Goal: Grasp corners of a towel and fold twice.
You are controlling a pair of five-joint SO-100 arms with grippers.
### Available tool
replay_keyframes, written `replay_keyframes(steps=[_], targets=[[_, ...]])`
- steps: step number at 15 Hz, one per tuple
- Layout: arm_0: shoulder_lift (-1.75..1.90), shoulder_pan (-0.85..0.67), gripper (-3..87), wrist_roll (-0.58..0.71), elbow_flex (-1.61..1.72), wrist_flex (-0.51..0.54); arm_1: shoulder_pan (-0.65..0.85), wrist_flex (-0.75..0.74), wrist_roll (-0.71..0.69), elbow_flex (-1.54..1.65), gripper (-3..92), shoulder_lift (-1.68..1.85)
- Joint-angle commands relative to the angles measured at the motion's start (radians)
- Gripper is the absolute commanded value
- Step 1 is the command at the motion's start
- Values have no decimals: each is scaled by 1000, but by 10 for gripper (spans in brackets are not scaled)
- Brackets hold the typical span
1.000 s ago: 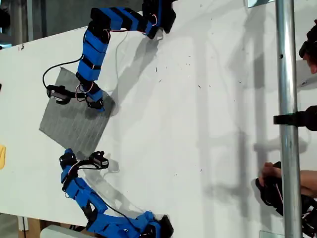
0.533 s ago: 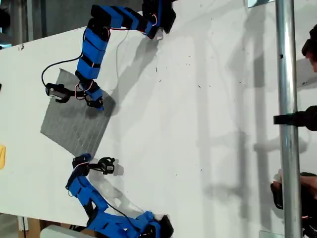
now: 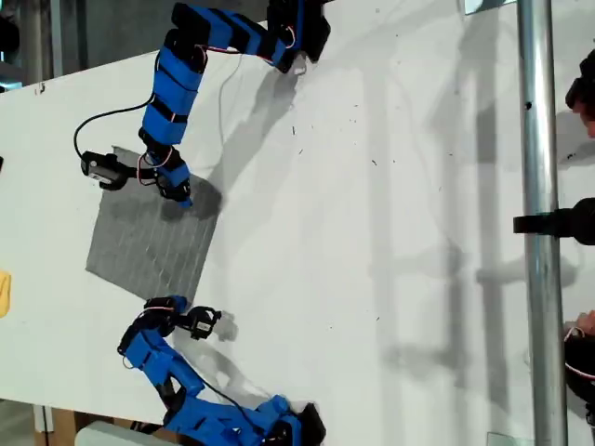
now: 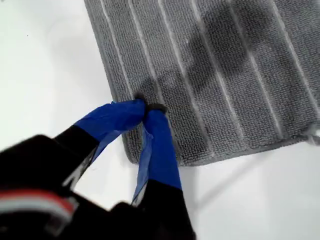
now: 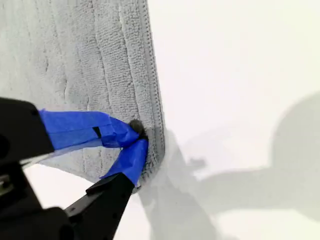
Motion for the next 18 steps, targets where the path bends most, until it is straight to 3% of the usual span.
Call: replay_keyframes(steps=[1,8,14,18], targets=[[60,49,-1,-14,-8,55,-3,-35,6,-17,-3,20],[69,144,-4,-75,-2,117,-61,258,0,-49,-3,-100],[193,440,-4,-212,173,166,-204,267,40,439,-3,258],[623,614,-4,-376,828,-63,-367,333,201,785,-3,739]])
